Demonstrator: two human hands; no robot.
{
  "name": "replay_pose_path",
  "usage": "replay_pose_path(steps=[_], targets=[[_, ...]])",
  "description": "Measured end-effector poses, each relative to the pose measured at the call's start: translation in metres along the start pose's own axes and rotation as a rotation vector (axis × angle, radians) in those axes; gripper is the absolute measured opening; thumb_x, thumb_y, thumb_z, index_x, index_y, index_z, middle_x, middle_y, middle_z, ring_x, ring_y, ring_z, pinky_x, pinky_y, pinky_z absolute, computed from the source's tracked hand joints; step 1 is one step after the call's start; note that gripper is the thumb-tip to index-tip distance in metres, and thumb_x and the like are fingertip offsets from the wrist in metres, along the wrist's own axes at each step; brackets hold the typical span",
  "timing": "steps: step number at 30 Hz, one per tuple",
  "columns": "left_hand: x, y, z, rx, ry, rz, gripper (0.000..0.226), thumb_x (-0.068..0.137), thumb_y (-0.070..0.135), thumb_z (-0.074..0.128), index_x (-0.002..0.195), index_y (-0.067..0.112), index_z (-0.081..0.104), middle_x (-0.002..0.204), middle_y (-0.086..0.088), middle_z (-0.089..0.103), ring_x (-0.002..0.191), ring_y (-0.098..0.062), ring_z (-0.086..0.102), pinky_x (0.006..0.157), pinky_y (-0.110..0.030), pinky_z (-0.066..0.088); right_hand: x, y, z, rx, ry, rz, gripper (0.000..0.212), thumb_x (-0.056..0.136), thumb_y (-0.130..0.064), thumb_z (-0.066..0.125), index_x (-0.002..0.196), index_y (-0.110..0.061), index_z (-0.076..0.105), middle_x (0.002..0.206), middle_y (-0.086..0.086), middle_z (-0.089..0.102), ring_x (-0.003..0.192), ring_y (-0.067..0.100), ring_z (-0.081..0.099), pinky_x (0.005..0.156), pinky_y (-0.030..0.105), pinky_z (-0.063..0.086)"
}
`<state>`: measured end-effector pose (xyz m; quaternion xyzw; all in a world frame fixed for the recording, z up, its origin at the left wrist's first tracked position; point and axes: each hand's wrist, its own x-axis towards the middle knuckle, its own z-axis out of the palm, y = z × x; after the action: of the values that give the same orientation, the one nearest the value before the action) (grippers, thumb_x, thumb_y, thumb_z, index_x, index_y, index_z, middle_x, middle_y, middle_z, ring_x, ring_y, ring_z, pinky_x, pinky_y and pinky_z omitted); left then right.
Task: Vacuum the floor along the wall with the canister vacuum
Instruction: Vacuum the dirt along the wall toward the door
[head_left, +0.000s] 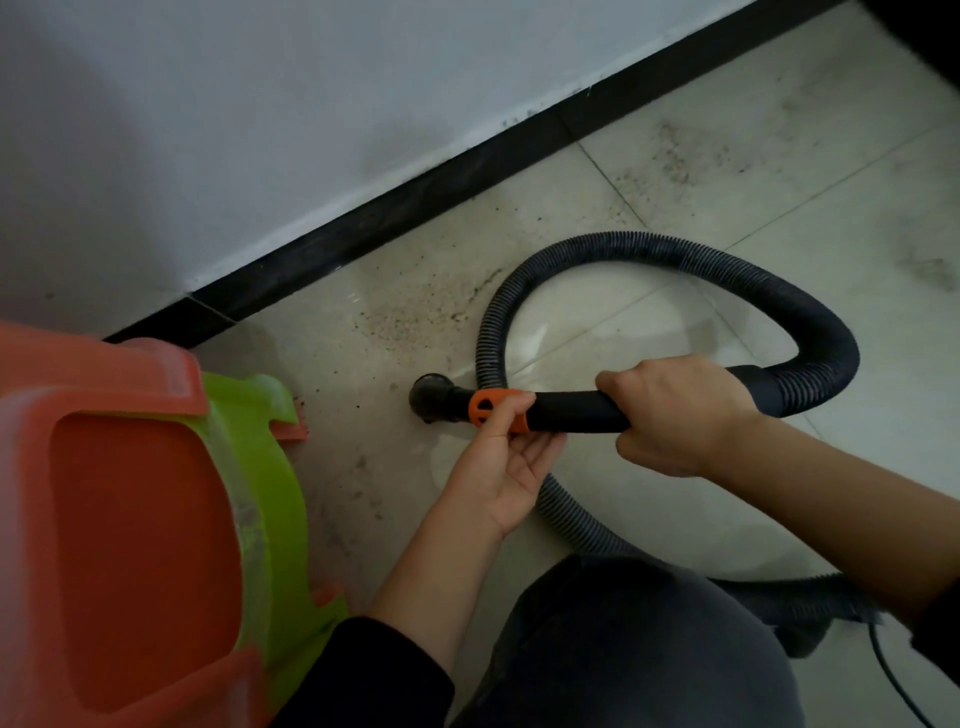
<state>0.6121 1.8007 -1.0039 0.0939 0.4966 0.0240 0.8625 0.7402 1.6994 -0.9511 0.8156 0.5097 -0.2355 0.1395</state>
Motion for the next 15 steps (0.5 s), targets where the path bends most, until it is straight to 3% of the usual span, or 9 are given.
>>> replay_pose_path(steps=[3, 8, 11, 15], targets=[[0.004, -0.002, 0.008, 0.025, -0.015, -0.010, 0.030, 0.088, 0.008, 0.063, 0.117, 0.000, 0.057, 0.100, -0.019, 0.070, 0.101, -0.026, 0.067, 0.085, -0.033, 0.056, -0.004, 0.006, 0.003, 0.026, 0.006, 0.033, 0.008, 0.089, -0.027, 0.047, 0.092, -0.027, 0.040, 0.069, -0.007, 0.043, 0.057, 0.009, 0.040, 0.050, 0.024, 0.029], [0.011, -0.007, 0.019, 0.090, -0.044, -0.046, 0.029, 0.089, 0.009, 0.062, 0.116, 0.000, 0.057, 0.098, -0.018, 0.070, 0.099, -0.026, 0.067, 0.076, -0.031, 0.058, -0.012, 0.017, 0.010, 0.040, 0.023, 0.071, 0.007, 0.090, -0.027, 0.046, 0.095, -0.026, 0.042, 0.069, -0.008, 0.042, 0.060, 0.011, 0.043, 0.057, 0.025, 0.035], [0.015, -0.010, 0.024, 0.126, -0.055, -0.050, 0.032, 0.090, 0.009, 0.061, 0.120, 0.000, 0.056, 0.100, -0.018, 0.070, 0.102, -0.026, 0.066, 0.080, -0.032, 0.057, -0.016, 0.021, 0.013, 0.047, 0.028, 0.096, 0.010, 0.090, -0.027, 0.046, 0.093, -0.026, 0.037, 0.068, -0.008, 0.039, 0.061, 0.013, 0.042, 0.059, 0.026, 0.035], [0.020, -0.014, 0.035, 0.175, -0.072, -0.069, 0.030, 0.091, 0.009, 0.060, 0.119, -0.001, 0.055, 0.106, -0.020, 0.067, 0.105, -0.027, 0.064, 0.081, -0.032, 0.056, -0.020, 0.030, 0.018, 0.060, 0.044, 0.152, 0.010, 0.089, -0.026, 0.047, 0.097, -0.024, 0.044, 0.067, -0.008, 0.039, 0.062, 0.014, 0.044, 0.057, 0.026, 0.034]])
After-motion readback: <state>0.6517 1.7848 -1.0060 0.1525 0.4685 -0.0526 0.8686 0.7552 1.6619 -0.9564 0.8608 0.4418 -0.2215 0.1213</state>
